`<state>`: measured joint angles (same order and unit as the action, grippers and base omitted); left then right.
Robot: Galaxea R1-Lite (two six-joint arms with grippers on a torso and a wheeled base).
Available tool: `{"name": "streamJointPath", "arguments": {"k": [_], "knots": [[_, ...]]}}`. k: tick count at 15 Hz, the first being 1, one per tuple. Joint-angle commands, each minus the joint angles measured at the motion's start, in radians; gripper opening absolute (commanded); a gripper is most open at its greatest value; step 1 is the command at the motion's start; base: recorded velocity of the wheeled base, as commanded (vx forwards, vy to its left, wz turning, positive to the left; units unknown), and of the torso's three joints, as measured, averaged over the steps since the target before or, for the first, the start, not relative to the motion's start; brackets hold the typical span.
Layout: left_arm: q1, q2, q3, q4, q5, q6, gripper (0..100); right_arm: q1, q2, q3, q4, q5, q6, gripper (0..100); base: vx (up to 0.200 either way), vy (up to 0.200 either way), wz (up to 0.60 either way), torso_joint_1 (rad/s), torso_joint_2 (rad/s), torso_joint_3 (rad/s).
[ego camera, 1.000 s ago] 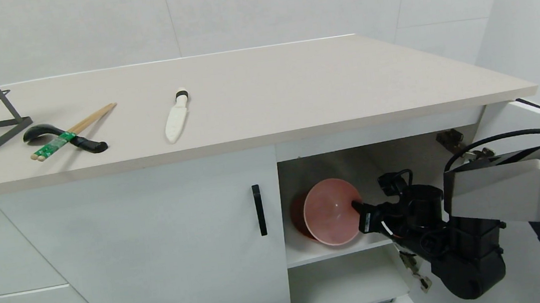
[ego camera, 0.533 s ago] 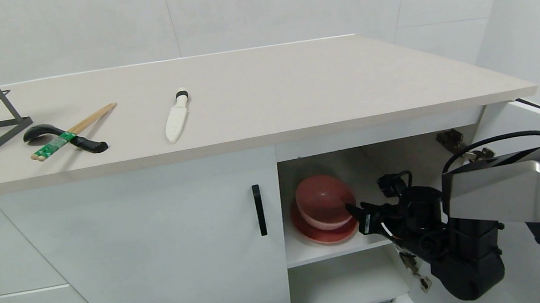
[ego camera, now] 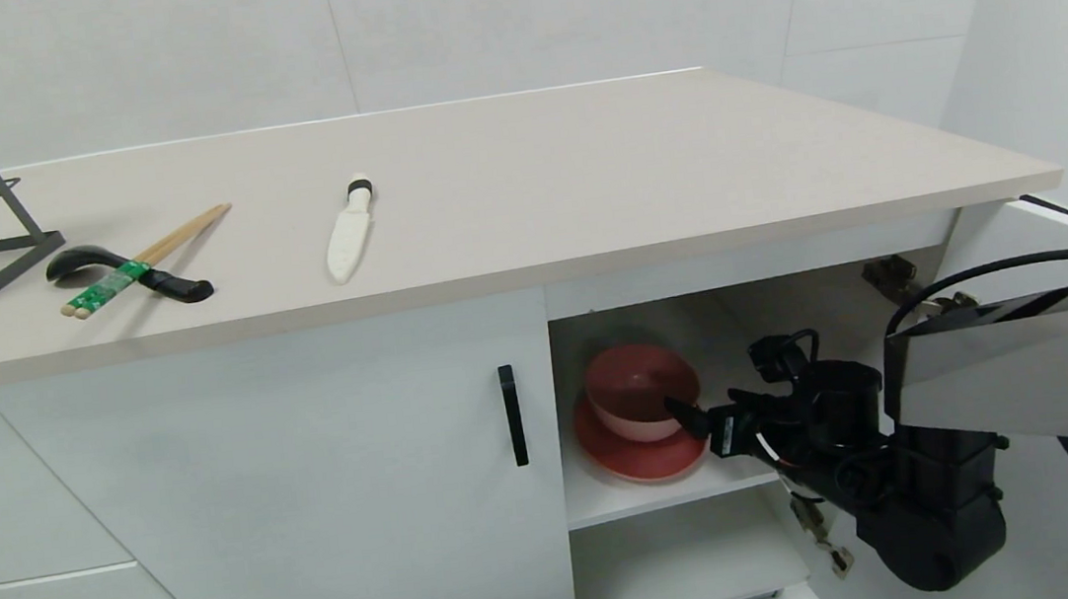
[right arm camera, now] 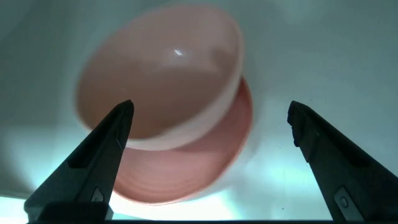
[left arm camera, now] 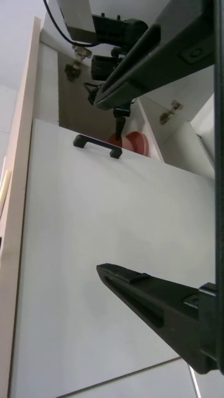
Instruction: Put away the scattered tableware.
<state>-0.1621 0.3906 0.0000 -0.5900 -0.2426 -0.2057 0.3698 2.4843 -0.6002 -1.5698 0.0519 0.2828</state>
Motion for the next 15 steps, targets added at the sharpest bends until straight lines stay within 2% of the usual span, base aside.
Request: {"name": "streamJointPath", "arguments": {"k": [1,5,10,13,15], "knots": [[0.000,0.007,0.000,-0.001,0.000,-0.001,100,0.009,-0.070,0.028,-0.001,0.000,-0.001,100,0.000,0.000,0.00,0.000,0.00,0.000],[0.018,0.010,0.000,-0.001,-0.001,0.000,100,0.028,-0.281,0.252,-0.001,0.002,-0.086,100,0.000,0.000,0.00,0.000,0.00,0.000],[0.033,-0.001,0.000,0.002,0.000,0.002,100,0.109,-0.559,0.533,-0.001,-0.004,-0.120,100,0.000,0.000,0.00,0.000,0.00,0.000],[0.052,-0.016,0.000,0.033,0.000,0.005,100,0.106,-0.792,0.600,-0.001,-0.007,-0.120,100,0.000,0.000,0.00,0.000,0.00,0.000],[0.058,-0.038,0.000,0.065,0.000,0.005,100,0.077,-0.955,0.600,0.109,-0.003,-0.120,100,0.000,0.000,0.00,0.000,0.00,0.000]]}}
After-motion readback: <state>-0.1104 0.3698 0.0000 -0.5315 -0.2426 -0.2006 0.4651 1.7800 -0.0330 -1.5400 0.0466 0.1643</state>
